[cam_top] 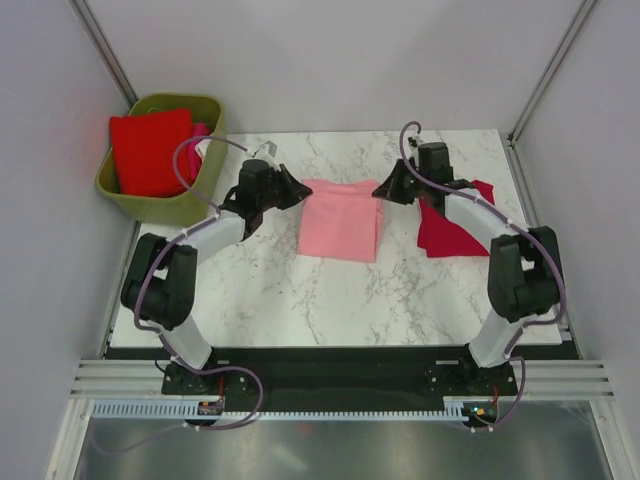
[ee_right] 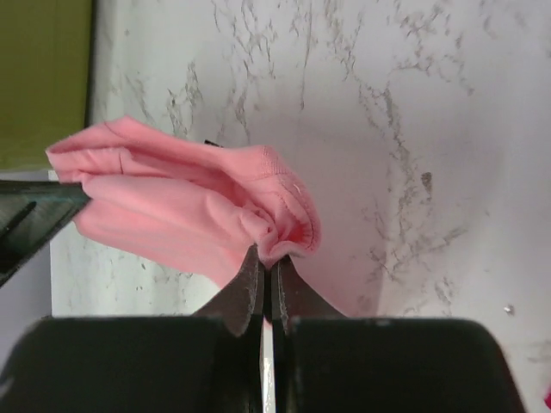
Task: Fold and stack the t-shirts
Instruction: Neatly place the folded tshirt to the corner
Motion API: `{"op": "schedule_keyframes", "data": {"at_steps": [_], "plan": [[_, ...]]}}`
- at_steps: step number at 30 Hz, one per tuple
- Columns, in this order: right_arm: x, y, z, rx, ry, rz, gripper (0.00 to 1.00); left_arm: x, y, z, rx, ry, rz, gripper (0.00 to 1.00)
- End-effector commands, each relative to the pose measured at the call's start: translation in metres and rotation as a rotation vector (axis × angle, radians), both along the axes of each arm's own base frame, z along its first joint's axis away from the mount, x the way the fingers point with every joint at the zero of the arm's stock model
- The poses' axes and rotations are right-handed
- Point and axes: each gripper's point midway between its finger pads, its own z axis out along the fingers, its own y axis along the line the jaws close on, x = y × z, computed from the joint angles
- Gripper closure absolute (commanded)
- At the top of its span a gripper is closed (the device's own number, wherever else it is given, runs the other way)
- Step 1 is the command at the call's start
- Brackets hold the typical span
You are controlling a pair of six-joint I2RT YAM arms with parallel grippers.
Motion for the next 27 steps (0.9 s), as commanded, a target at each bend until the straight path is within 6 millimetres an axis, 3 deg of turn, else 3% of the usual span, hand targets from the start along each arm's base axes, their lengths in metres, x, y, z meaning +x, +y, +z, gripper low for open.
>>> {"op": "schedule_keyframes", "data": {"at_steps": [1, 2, 3, 4, 5, 7, 8, 10, 11, 13, 14, 15, 16, 19, 23, 25, 27], "plan": [[-0.015, -0.038, 0.033, -0.043, -0.059, -0.072, 1.00, -0.018, -0.025, 0.043, -0.050, -0.102, -0.011, 0.98], [-0.017, -0.054, 0.037, -0.061, -0.062, -0.114, 1.00, -0.031, -0.043, 0.055, -0.065, -0.124, -0.043, 0.98], [-0.022, -0.066, 0.056, -0.071, -0.100, -0.142, 1.00, -0.034, -0.047, 0.061, -0.059, -0.141, -0.023, 0.98], [-0.031, -0.078, 0.055, -0.095, -0.082, -0.163, 1.00, -0.039, -0.053, 0.068, -0.065, -0.153, -0.021, 0.98], [-0.035, -0.099, 0.072, -0.113, -0.119, -0.216, 1.00, -0.050, -0.068, 0.082, -0.080, -0.179, -0.029, 0.98], [-0.048, -0.122, 0.078, -0.145, -0.104, -0.267, 1.00, -0.059, -0.085, 0.098, -0.108, -0.195, -0.039, 0.98], [-0.052, -0.143, 0.088, -0.172, -0.126, -0.313, 1.00, -0.071, -0.104, 0.100, -0.117, -0.195, -0.065, 0.98], [-0.062, -0.170, 0.089, -0.204, -0.101, -0.372, 1.00, -0.082, -0.129, 0.106, -0.128, -0.198, -0.105, 0.98], [-0.066, -0.191, 0.094, -0.218, -0.106, -0.416, 1.00, -0.094, -0.150, 0.119, -0.152, -0.211, -0.135, 0.98], [-0.073, -0.212, 0.092, -0.240, -0.087, -0.468, 1.00, -0.102, -0.173, 0.116, -0.161, -0.198, -0.162, 0.98], [-0.077, -0.229, 0.094, -0.247, -0.086, -0.517, 1.00, -0.113, -0.190, 0.129, -0.183, -0.214, -0.188, 0.98], [-0.078, -0.238, 0.091, -0.265, -0.079, -0.552, 1.00, -0.114, -0.203, 0.119, -0.172, -0.200, -0.198, 0.98], [-0.079, -0.243, 0.091, -0.274, -0.080, -0.572, 1.00, -0.116, -0.215, 0.129, -0.189, -0.218, -0.209, 0.98], [-0.081, -0.265, 0.088, -0.317, -0.062, -0.653, 1.00, -0.130, -0.256, 0.123, -0.196, -0.209, -0.264, 0.98], [-0.084, -0.298, 0.080, -0.329, -0.020, -0.746, 1.00, -0.138, -0.292, 0.113, -0.214, -0.178, -0.306, 0.98], [-0.083, -0.310, 0.084, -0.333, -0.026, -0.777, 1.00, -0.146, -0.306, 0.116, -0.226, -0.184, -0.323, 0.98], [-0.080, -0.322, 0.089, -0.335, -0.031, -0.800, 1.00, -0.147, -0.316, 0.102, -0.208, -0.169, -0.330, 0.98]]}}
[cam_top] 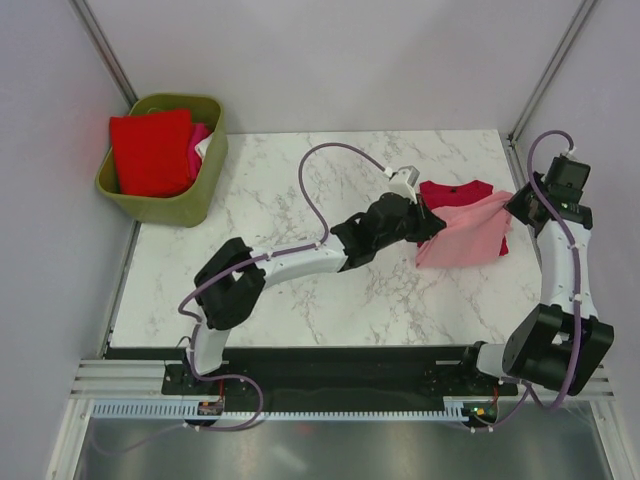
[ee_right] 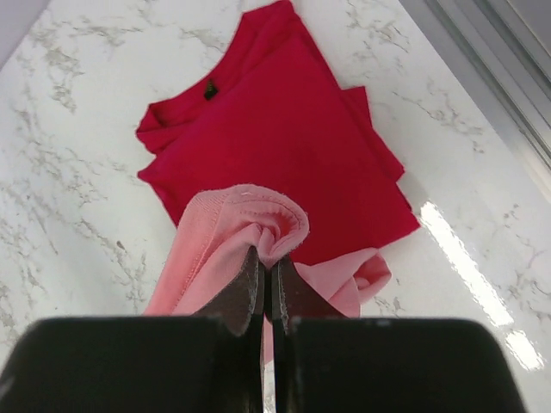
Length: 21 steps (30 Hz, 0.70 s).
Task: Fold and stack the t-shirts
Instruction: Neatly place the folded tshirt to the corner
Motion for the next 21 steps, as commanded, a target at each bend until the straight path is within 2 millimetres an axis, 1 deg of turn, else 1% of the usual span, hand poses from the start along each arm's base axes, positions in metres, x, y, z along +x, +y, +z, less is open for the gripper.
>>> {"op": "schedule_keyframes", "data": {"at_steps": [1, 2, 3, 4, 6, 7, 8, 9, 10, 11, 12, 13, 14, 16, 17, 18, 19, 20, 21], "plan": [[0.009, -0.029, 0.020, -0.067, -0.031, -0.063, 1.00, -0.002, -0.023, 0.028, -0.076, -0.007, 0.008, 0.98], [0.012, -0.032, 0.016, -0.065, -0.016, -0.066, 1.00, -0.002, -0.028, 0.017, -0.061, 0.006, 0.001, 0.98], [0.015, -0.034, 0.020, -0.071, -0.021, -0.068, 1.00, -0.001, -0.030, 0.015, -0.057, 0.012, 0.003, 0.98], [0.016, -0.036, 0.017, -0.070, -0.009, -0.074, 1.00, 0.001, -0.032, 0.016, -0.062, 0.010, 0.005, 0.98], [0.016, -0.041, 0.015, -0.082, 0.001, -0.091, 1.00, 0.004, -0.035, 0.011, -0.049, 0.011, 0.012, 0.98], [0.016, -0.044, 0.014, -0.083, 0.006, -0.097, 1.00, 0.007, -0.037, 0.017, -0.054, -0.001, 0.014, 0.98], [0.018, -0.047, 0.012, -0.083, 0.011, -0.103, 1.00, 0.008, -0.038, 0.016, -0.051, -0.003, 0.016, 0.98], [0.020, -0.047, 0.015, -0.083, 0.002, -0.101, 1.00, 0.011, -0.040, 0.010, -0.039, -0.002, 0.020, 0.98], [0.022, -0.049, 0.013, -0.079, 0.009, -0.103, 1.00, 0.014, -0.041, 0.015, -0.034, -0.014, 0.021, 0.98], [0.024, -0.049, 0.013, -0.075, 0.006, -0.101, 1.00, 0.017, -0.042, 0.013, -0.031, -0.014, 0.025, 0.98], [0.026, -0.049, 0.015, -0.072, 0.000, -0.099, 1.00, 0.019, -0.044, 0.007, -0.023, -0.009, 0.025, 0.98], [0.028, -0.049, 0.016, -0.069, -0.006, -0.099, 1.00, 0.025, -0.043, 0.012, -0.033, -0.013, 0.033, 0.98], [0.031, -0.050, 0.012, -0.066, 0.001, -0.098, 1.00, 0.028, -0.043, 0.010, -0.032, -0.008, 0.034, 0.98], [0.035, -0.052, 0.014, -0.067, -0.005, -0.098, 1.00, 0.038, -0.042, 0.010, -0.042, 0.000, 0.044, 0.98], [0.038, -0.052, 0.010, -0.061, 0.002, -0.095, 1.00, 0.040, -0.042, 0.010, -0.044, 0.002, 0.041, 0.98], [0.042, -0.051, 0.012, -0.053, -0.014, -0.093, 1.00, 0.044, -0.042, 0.008, -0.044, 0.007, 0.045, 0.98], [0.047, -0.052, 0.009, -0.041, -0.015, -0.088, 1.00, 0.051, -0.041, 0.007, -0.048, 0.011, 0.053, 0.98], [0.051, -0.049, 0.007, -0.025, -0.019, -0.074, 1.00, 0.054, -0.041, 0.004, -0.045, 0.020, 0.051, 0.98], [0.056, -0.049, 0.008, -0.019, -0.026, -0.068, 1.00, 0.057, -0.041, 0.006, -0.052, 0.022, 0.052, 0.98]]}}
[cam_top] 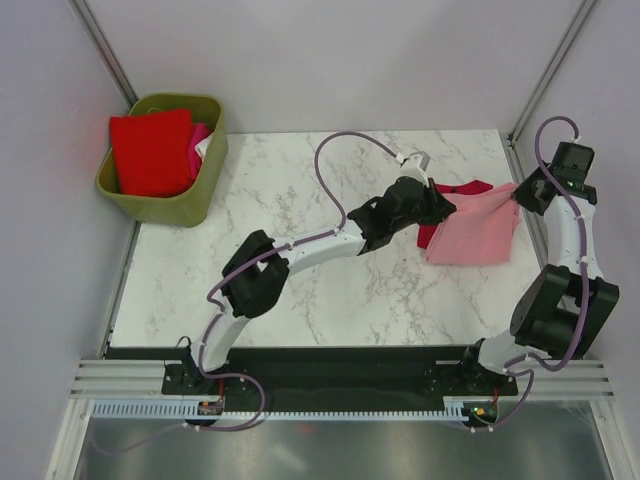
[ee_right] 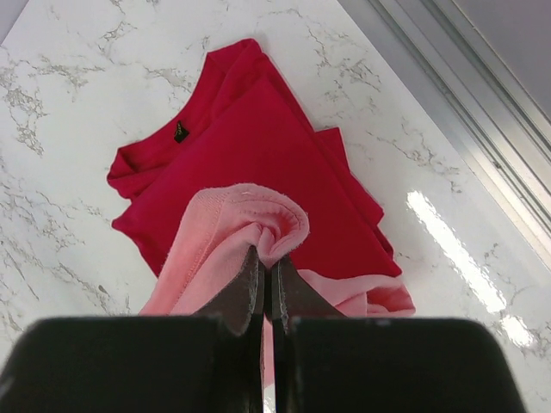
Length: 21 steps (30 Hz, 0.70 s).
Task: Fold and stack the t-shirts
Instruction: Neatly place the folded tshirt to the corner
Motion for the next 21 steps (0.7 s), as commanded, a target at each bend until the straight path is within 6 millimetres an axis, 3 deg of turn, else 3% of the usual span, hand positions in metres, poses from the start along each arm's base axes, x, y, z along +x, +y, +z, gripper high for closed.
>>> {"op": "schedule_keyframes", "data": {"at_steps": [1, 9, 13, 21], "plan": [[0.030, -0.009, 0.019, -0.002, -0.093, 0.006, 1.00, 0.022, 0.001, 0.017, -0.060, 0.010, 0.028, 0.98], [0.061, -0.008, 0.010, 0.042, -0.132, 0.042, 1.00, 0.054, 0.005, -0.007, -0.075, 0.053, 0.055, 0.98], [0.084, -0.004, -0.014, 0.079, -0.098, 0.071, 1.00, 0.075, 0.004, -0.020, -0.087, 0.061, 0.079, 0.98], [0.117, -0.003, -0.033, 0.103, -0.080, 0.090, 1.00, 0.112, 0.004, -0.034, -0.120, 0.072, 0.115, 0.98]]}}
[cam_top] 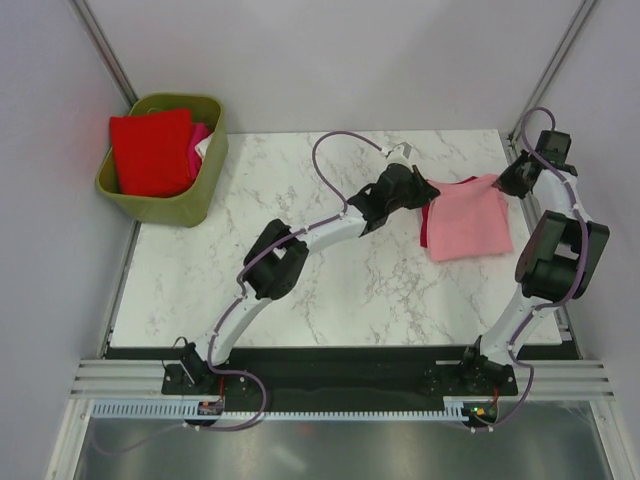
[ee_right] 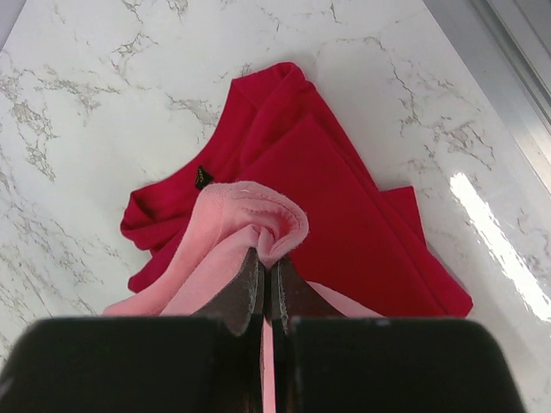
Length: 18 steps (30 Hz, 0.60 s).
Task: Fold and stack the t-shirts
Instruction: Neatly place the folded tshirt to the corner
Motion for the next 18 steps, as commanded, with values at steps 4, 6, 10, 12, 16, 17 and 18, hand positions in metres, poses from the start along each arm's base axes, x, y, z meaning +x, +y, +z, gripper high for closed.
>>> {"op": "schedule_keyframes", "data": {"at_steps": [4, 6, 10, 12, 16, 17, 18], "plan": [[0.047, -0.005, 0.005, 0.004, -0.092, 0.007, 0.98, 0.044, 0.009, 0.016, -0.107, -0.009, 0.085, 0.98], [0.060, -0.007, 0.007, 0.014, -0.115, 0.016, 0.95, 0.061, 0.014, 0.005, -0.118, -0.005, 0.116, 0.96], [0.075, -0.005, -0.011, 0.010, -0.094, 0.021, 0.33, 0.087, 0.016, -0.003, -0.099, -0.033, 0.067, 0.51], [0.070, -0.006, -0.012, -0.018, -0.085, 0.014, 0.25, 0.089, 0.025, 0.000, -0.070, -0.053, 0.065, 0.28], [0.058, -0.008, 0.012, -0.138, -0.100, 0.019, 0.25, 0.090, 0.056, 0.027, 0.049, -0.140, 0.151, 0.12], [0.052, -0.006, 0.013, -0.167, -0.090, 0.022, 0.25, 0.090, 0.065, 0.034, 0.076, -0.161, 0.172, 0.12], [0.048, -0.007, 0.021, -0.213, -0.092, 0.034, 0.25, 0.087, 0.074, 0.027, 0.140, -0.179, 0.175, 0.11]]}}
